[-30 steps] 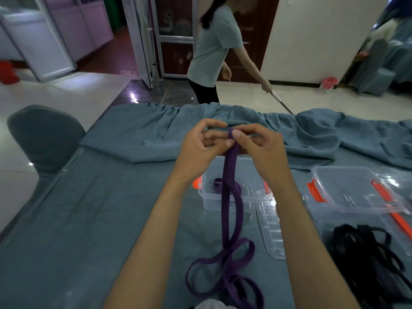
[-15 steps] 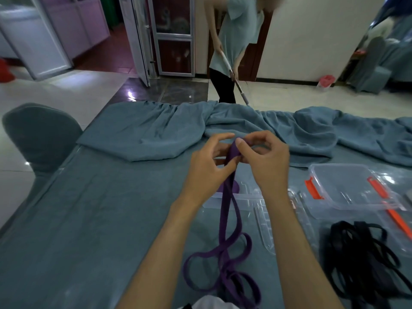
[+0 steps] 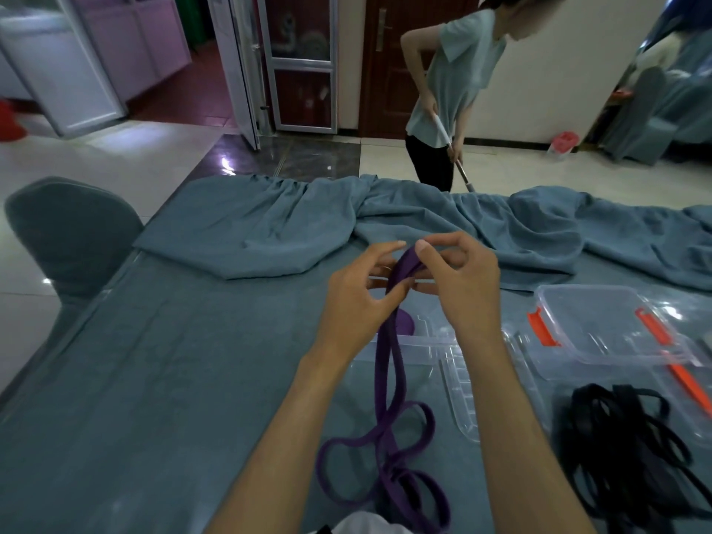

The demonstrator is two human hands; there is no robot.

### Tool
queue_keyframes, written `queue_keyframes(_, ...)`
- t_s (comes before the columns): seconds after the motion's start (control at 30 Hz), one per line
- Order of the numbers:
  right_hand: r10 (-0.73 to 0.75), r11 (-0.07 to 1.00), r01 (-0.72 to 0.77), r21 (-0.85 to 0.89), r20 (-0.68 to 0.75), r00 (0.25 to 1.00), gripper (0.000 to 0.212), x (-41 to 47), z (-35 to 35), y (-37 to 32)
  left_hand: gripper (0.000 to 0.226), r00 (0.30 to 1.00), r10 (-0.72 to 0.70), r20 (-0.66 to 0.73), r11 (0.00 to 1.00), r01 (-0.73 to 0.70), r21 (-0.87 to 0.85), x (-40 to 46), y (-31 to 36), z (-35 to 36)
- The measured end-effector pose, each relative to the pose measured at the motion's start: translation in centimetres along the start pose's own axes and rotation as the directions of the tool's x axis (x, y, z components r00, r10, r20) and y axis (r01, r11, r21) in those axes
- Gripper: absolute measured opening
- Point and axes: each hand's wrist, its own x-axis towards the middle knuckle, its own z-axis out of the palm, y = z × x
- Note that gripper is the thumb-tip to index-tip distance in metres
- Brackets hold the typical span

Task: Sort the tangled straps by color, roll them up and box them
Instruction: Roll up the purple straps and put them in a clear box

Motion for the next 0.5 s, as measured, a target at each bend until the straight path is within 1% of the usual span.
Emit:
queue_keyframes(0.03,0.021,1.000,-0.021,-0.008,0.013,1.000,0.012,-0.06,0.01,0.01,0.041,1.000,0.021,-0.009,0.999,-0.020,0.028,0.00,0.07,-0.04)
queue_keyframes(0.1,0.057,0.998,-0.057,-0.010,0.048,0.997,0.023,-0.13,-0.02,-0.09,0.033,0.997,0.071,-0.001,0.995,-0.071,0.074,0.14,0.13,-0.20)
queue_keyframes(0.17,0.052,0.999,-0.051,-0.014,0.066,0.996,0.032,-0.10,-0.22,-0.28,0.029,0.994,0.103,0.024,0.991,-0.105,0.087,0.25,0.02,-0.35)
queue_keyframes(0.4,0.011,0.998,-0.010,-0.054,0.022,1.000,0.016,-0.09,-0.35,-0.21,0.029,0.999,0.046,0.003,0.999,-0.046,-0.009,-0.09,-0.53,-0.24)
queue_keyframes(0.5,0.041,0.999,-0.041,-0.027,-0.005,0.999,0.012,-0.11,-0.03,-0.23,0.029,1.000,0.017,-0.004,0.997,-0.017,-0.069,-0.11,-0.42,-0.31)
